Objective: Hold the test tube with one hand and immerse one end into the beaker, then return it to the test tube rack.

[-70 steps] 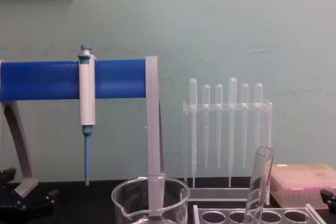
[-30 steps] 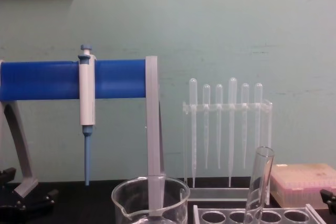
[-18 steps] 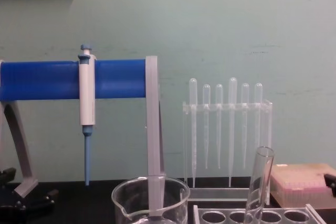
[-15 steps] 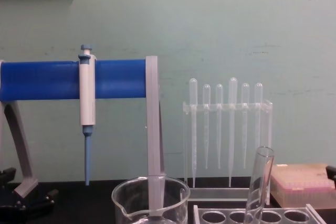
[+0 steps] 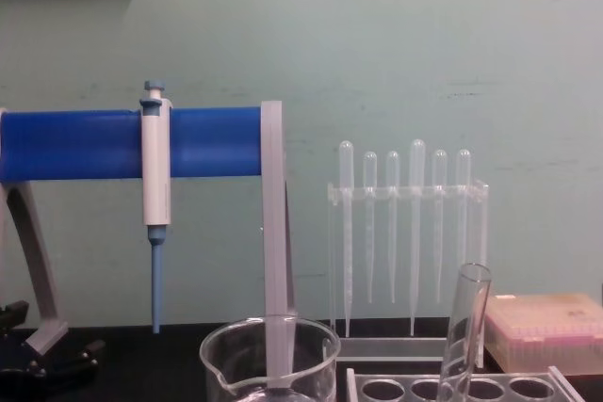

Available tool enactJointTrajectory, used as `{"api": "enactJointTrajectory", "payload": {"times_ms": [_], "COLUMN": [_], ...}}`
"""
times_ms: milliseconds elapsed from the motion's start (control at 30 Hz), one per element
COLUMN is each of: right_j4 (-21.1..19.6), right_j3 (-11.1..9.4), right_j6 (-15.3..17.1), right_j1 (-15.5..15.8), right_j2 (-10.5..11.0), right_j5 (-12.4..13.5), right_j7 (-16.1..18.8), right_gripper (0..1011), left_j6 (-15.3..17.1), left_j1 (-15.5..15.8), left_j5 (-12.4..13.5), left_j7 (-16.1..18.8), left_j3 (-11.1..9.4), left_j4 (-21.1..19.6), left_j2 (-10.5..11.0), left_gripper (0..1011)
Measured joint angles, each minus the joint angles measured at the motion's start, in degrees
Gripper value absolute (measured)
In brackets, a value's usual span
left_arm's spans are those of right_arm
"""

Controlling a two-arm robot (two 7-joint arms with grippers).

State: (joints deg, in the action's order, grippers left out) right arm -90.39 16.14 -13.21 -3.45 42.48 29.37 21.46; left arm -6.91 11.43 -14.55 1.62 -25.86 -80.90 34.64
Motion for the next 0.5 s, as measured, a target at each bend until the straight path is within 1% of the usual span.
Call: {"api": "enactJointTrajectory", "payload": {"times_ms": [33,67,133,167,233,267,300,333,400,500], "right_j4": [0.0,0.3,0.7,1.1,1.4,1.8,1.8,2.3,3.0,3.6], "right_j3": [-0.1,-0.1,-0.1,0.0,0.3,0.6,0.6,1.0,1.6,2.4], "right_j6": [-0.7,-1.8,-2.6,-3.4,-4.3,-5.1,-5.1,-5.5,-5.5,-5.0], "right_j1": [0.2,0.3,0.4,0.3,0.1,-0.2,-0.2,-0.6,-1.4,-2.3], "right_j2": [0.3,0.8,1.1,1.4,1.6,1.7,1.7,1.7,1.3,0.3], "right_j5": [0.4,1.0,1.7,2.5,3.1,3.5,3.5,3.5,3.7,4.1], "right_j7": [1.3,3.7,6.1,8.8,11.3,13.7,13.7,15.4,17.4,19.5], "right_gripper": [1002,1002,1002,1002,1002,1002,1002,1002,1002,1003], "left_j6": [0.0,0.0,0.0,0.0,0.0,0.0,0.0,0.0,0.0,0.0], "left_j1": [0.0,0.0,0.0,0.0,0.0,0.0,0.0,0.0,0.0,0.0], "left_j5": [0.0,0.0,0.0,0.0,0.0,0.0,0.0,0.0,0.0,0.0], "left_j7": [0.0,0.0,0.0,0.0,0.0,0.0,0.0,0.0,0.0,0.0], "left_j3": [0.0,0.0,0.0,0.0,0.0,0.0,0.0,0.0,0.0,0.0], "left_j4": [0.0,0.0,0.0,0.0,0.0,0.0,0.0,0.0,0.0,0.0], "left_j2": [0.0,0.0,0.0,0.0,0.0,0.0,0.0,0.0,0.0,0.0], "left_gripper": [1000,1000,1000,1000,1000,1000,1000,1000,1000,1000]}}
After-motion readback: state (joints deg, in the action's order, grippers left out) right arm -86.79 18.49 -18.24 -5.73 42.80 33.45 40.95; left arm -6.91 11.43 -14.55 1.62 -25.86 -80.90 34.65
